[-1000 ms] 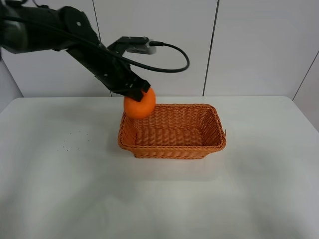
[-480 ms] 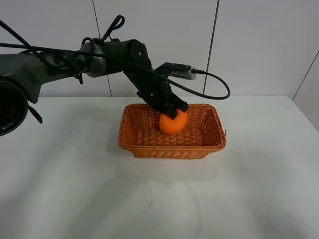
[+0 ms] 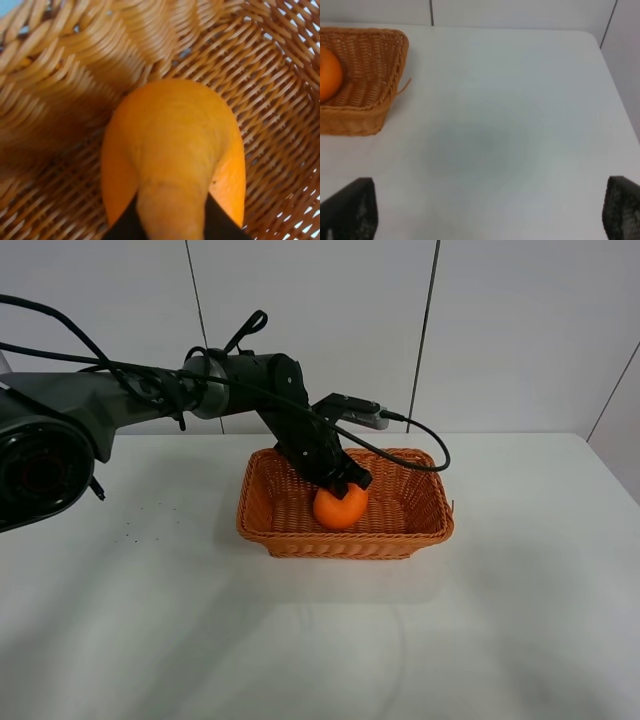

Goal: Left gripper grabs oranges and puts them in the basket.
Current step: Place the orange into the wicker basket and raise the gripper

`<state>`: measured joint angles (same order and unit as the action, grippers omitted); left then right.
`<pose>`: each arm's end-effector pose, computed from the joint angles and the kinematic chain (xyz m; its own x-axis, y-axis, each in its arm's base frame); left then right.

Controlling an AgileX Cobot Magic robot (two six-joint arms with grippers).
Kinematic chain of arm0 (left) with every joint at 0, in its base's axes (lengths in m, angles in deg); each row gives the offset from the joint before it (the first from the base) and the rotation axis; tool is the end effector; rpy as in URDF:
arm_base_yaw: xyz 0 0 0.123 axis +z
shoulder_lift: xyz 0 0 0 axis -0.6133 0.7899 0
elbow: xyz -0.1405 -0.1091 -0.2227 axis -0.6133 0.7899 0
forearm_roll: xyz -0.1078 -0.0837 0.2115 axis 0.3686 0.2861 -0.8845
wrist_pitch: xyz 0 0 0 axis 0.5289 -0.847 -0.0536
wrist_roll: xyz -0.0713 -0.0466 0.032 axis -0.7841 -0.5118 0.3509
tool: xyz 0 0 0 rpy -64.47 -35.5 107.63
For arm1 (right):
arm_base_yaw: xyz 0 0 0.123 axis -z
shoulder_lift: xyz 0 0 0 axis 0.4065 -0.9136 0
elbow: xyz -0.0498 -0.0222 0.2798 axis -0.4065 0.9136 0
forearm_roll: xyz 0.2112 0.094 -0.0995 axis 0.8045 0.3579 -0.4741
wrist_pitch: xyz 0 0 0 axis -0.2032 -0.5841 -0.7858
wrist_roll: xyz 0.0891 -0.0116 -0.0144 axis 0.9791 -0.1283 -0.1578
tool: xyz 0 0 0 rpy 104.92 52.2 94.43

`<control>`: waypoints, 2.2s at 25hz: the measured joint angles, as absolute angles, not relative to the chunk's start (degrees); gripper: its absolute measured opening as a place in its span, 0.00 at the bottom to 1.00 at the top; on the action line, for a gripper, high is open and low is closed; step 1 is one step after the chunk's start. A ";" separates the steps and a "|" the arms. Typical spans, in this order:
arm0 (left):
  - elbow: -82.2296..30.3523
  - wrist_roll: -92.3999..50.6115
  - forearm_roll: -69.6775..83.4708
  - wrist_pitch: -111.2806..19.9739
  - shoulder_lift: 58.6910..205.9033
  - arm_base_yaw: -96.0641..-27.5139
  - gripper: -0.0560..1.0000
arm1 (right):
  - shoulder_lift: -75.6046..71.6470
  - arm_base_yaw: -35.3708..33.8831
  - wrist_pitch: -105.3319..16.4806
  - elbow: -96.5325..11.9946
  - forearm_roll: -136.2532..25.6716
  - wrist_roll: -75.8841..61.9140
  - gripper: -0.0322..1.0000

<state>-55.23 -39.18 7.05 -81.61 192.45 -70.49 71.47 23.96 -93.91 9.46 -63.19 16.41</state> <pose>0.4240 -0.2883 0.1629 -0.6599 0.5297 -0.5329 0.6627 0.7445 -0.0807 -0.0038 0.0000 0.2792 -0.4217 0.0091 -0.9067 0.0034 1.0000 0.0084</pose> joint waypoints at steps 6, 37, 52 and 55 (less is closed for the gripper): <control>-55.23 -39.18 6.02 -81.14 192.49 -70.49 0.23 | 71.47 23.96 -93.91 9.46 -63.19 16.41 0.70; -56.45 -39.48 2.63 -83.82 185.86 -70.49 0.84 | 71.47 23.96 -93.91 9.46 -63.19 16.41 0.70; -56.56 -43.83 -4.91 -91.97 175.19 -60.12 0.84 | 71.47 23.96 -93.91 9.46 -63.19 16.41 0.70; -56.56 -43.81 -6.60 -92.91 175.12 -54.40 0.83 | 71.47 23.96 -93.91 9.46 -63.19 16.41 0.70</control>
<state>-56.56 -43.81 -6.60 -92.91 175.12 -54.40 71.47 23.96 -93.91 9.46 -63.19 16.41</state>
